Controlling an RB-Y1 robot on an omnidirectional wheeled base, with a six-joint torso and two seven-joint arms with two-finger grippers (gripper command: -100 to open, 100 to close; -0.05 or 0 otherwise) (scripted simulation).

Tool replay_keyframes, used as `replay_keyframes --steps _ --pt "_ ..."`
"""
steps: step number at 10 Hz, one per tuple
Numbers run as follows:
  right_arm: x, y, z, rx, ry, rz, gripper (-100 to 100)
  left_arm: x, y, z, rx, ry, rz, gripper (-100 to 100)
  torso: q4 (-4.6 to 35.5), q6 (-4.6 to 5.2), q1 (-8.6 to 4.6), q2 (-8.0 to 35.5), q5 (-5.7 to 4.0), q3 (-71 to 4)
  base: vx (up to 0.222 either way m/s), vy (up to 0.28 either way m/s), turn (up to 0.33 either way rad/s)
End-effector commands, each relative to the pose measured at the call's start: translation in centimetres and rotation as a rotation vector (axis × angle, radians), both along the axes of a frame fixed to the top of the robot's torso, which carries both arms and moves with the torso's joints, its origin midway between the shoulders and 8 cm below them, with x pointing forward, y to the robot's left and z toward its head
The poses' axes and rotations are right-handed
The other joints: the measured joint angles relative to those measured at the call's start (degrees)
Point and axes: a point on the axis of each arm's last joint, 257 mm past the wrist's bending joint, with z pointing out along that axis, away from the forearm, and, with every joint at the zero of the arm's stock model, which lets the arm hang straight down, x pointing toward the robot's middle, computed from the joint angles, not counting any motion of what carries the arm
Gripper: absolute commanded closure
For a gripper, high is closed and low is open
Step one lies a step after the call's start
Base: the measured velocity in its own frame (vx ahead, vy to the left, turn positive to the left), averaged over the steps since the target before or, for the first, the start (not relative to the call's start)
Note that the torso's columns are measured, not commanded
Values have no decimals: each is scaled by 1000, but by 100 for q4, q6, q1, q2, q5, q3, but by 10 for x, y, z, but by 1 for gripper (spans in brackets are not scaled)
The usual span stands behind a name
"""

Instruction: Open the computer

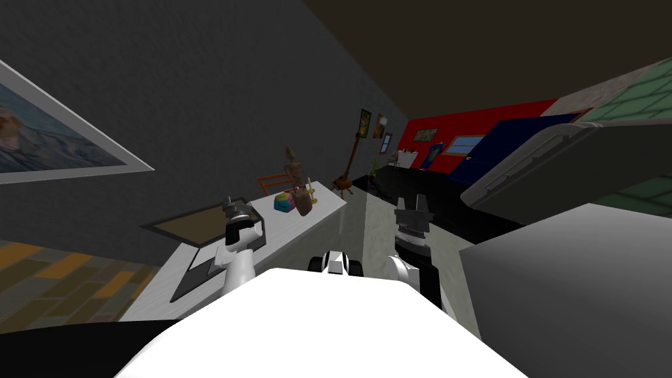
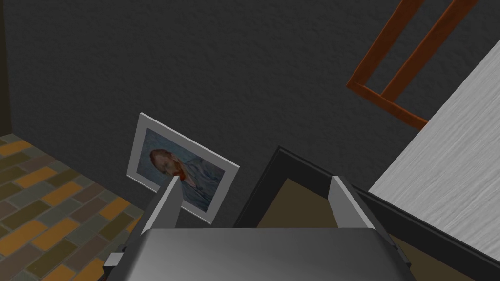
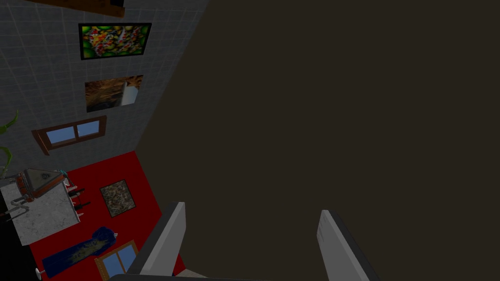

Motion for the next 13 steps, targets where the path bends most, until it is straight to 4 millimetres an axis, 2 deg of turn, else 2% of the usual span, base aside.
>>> replay_keyframes --steps 1,13 --pt "0 0 0 0 0 0 0 6 -1 -10 -44 18 -4 -100 0 0 0 -1 0 0 12 -4 25" --pt "0 0 0 0 0 0 0 33 2 -21 -189 108 -35 -100 0 0 0 -1 0 0 15 -5 32"
